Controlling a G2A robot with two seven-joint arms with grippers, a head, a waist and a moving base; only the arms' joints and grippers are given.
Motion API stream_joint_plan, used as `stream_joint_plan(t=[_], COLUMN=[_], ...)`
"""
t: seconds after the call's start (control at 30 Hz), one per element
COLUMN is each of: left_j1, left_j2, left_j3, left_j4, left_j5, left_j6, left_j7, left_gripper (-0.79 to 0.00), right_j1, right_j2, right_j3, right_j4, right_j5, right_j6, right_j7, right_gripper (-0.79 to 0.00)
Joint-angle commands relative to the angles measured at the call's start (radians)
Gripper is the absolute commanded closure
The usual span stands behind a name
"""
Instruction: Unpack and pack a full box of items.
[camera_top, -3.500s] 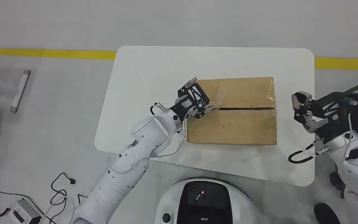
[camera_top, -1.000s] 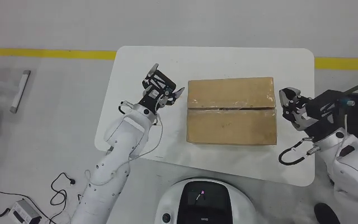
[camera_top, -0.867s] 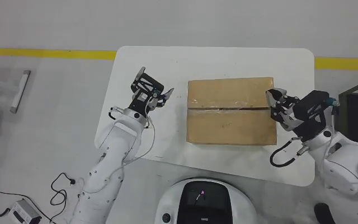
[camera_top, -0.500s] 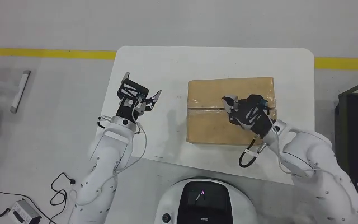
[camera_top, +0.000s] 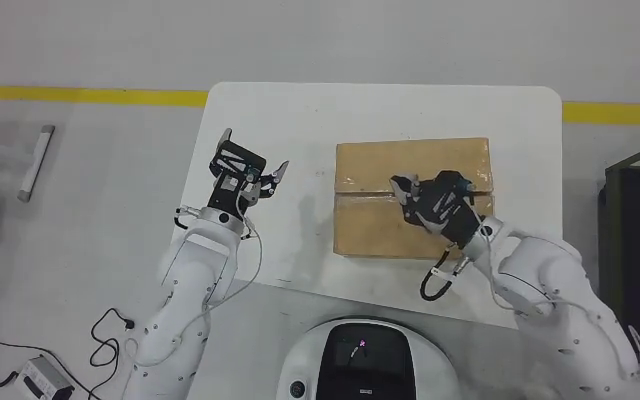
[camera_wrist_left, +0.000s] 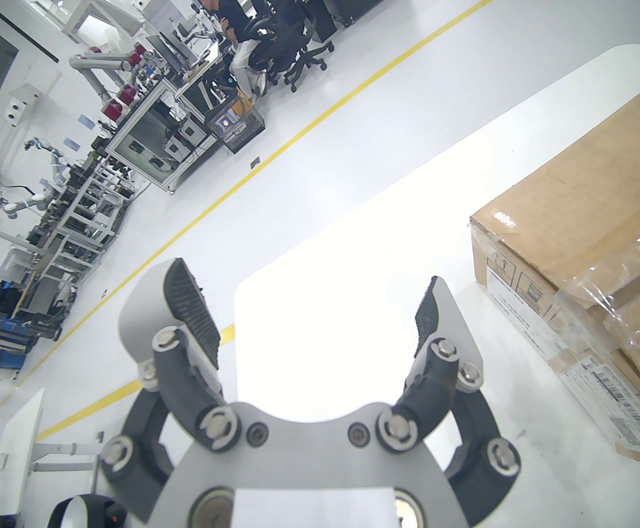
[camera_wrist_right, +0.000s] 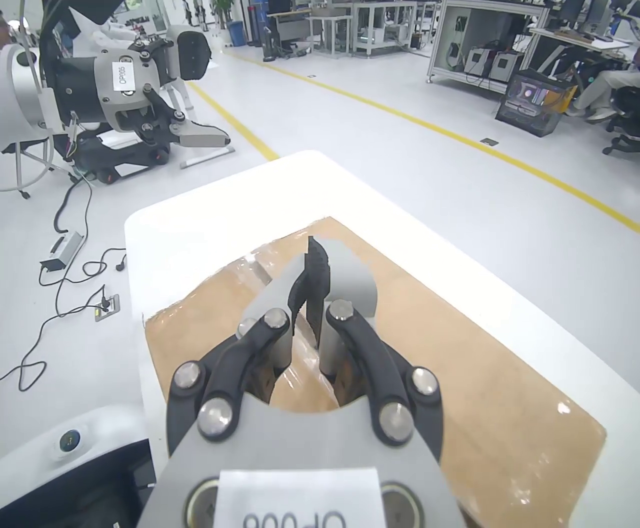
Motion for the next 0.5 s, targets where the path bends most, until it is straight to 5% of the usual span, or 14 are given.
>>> stream_joint_plan(t=[0.0, 0.47], left_j1=[0.0, 0.0], left_j2=[0.0, 0.0], left_j3=[0.0, 0.0], left_j4=[0.0, 0.0], left_j5=[0.0, 0.0], left_j6=[0.0, 0.0], left_j7=[0.0, 0.0], left_gripper=[-0.785, -0.785], right_j1=[0.021, 0.271], right_j2=[-0.005, -0.079], right_j3=[-0.028, -0.339], right_j4=[0.0, 0.218], right_j5=[0.001, 0.0], right_j6=[0.002, 0.066], right_j7=[-0.008, 0.024], right_gripper=[0.0, 0.0])
